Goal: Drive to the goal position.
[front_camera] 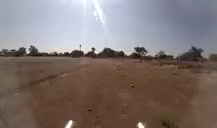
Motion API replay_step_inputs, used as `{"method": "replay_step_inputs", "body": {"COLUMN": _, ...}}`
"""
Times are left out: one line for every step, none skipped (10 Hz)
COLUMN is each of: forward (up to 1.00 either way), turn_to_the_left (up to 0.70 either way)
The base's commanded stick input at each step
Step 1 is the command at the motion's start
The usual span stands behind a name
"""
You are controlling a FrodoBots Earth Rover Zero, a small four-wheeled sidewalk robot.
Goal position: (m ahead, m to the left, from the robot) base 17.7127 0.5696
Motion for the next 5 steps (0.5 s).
{"method": "replay_step_inputs", "body": {"forward": 0.50, "turn_to_the_left": 0.00}}
{"method": "replay_step_inputs", "body": {"forward": 0.50, "turn_to_the_left": 0.00}}
{"method": "replay_step_inputs", "body": {"forward": 0.50, "turn_to_the_left": 0.00}}
{"method": "replay_step_inputs", "body": {"forward": 0.50, "turn_to_the_left": 0.00}}
{"method": "replay_step_inputs", "body": {"forward": 0.50, "turn_to_the_left": 0.00}}
